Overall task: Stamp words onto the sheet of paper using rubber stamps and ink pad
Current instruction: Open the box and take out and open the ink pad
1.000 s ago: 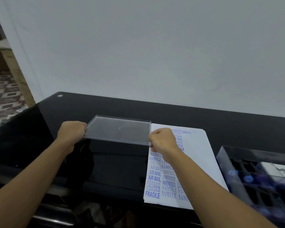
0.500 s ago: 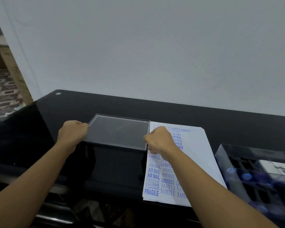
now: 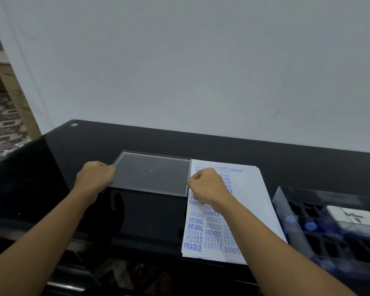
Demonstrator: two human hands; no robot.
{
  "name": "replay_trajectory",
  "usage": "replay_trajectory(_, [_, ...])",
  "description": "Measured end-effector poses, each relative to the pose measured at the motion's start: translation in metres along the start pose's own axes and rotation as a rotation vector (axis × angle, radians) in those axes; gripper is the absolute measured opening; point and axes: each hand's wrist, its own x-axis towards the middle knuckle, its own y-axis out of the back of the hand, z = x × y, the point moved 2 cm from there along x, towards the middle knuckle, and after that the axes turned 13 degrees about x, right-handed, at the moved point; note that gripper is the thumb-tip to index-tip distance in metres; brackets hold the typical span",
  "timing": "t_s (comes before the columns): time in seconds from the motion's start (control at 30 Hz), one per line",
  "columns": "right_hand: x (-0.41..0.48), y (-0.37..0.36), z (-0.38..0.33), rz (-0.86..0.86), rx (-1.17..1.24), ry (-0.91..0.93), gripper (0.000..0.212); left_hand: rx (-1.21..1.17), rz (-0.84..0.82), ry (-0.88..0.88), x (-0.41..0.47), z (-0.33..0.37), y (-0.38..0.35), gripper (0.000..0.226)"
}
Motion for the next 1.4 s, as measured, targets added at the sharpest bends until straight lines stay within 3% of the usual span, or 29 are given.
replay_trajectory(0.2, [-0.019, 0.009, -0.005, -0.08, 0.017, 0.11, 0.023, 0.027, 0.043, -0.166, -0.032, 0.024, 0.008, 0.022])
replay_trajectory(0.4, [-0.044, 0.031, 0.0, -0.122, -0.035, 0.206, 0.021, -0.104, -0.077, -0.416, -0.094, 0.071, 0.003, 0.014])
replay_trajectory(0.8, [-0.099, 0.14, 0.036, 0.064, -0.061, 0.188, 0.022, -0.214, -0.332, -0.659, -0.219, 0.165, -0.045, 0.017])
replay_trajectory(1.0, [-0.118, 0.202, 0.056, 0.216, -0.039, 0.18, 0.023, -0.235, -0.414, -0.653, -0.267, 0.209, -0.07, 0.015])
replay_trajectory(1.2, [-0.123, 0.266, 0.078, 0.322, -0.054, 0.05, 0.023, -0.346, -0.705, -0.5, -0.3, 0.256, -0.107, 0.008])
replay_trajectory(1.4, [-0.111, 0.324, 0.102, 0.443, 0.071, -0.148, 0.023, -0.364, -0.949, -0.338, -0.317, 0.291, -0.138, 0.034])
